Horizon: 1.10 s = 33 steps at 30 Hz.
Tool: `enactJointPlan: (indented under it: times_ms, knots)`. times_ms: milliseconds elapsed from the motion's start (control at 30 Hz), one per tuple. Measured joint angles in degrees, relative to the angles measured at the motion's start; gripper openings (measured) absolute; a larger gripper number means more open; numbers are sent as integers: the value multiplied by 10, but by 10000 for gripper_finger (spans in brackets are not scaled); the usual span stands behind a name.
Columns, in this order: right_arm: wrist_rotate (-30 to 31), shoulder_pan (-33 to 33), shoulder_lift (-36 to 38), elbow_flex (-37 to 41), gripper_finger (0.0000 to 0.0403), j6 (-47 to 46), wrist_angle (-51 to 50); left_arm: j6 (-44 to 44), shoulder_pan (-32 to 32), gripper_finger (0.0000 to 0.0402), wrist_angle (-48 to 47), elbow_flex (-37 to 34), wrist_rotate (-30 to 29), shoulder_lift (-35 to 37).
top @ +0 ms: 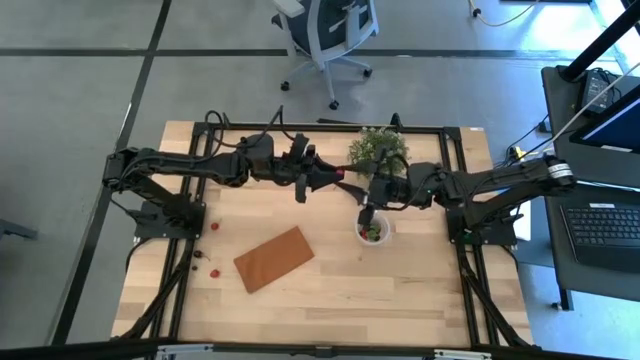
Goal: Pick and placing Produce into tupperware
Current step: Put the red cherry into the transparent bin
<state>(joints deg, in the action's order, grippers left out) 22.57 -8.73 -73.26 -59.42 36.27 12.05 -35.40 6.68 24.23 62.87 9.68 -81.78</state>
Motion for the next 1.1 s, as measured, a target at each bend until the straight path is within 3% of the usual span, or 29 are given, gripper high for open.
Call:
enactJointPlan:
  times_ms: [600, 933, 1100]
  knots:
    - [-2, 0, -5, 0, 165, 0, 23, 1, 1, 89, 0, 0, 4, 0]
    - [2, 0, -5, 0, 72, 3, 23, -2, 1, 89, -4, 0, 3, 1]
    - [2, 0, -4, 0, 62, 3, 23, -2, 1, 89, -10, 0, 3, 1]
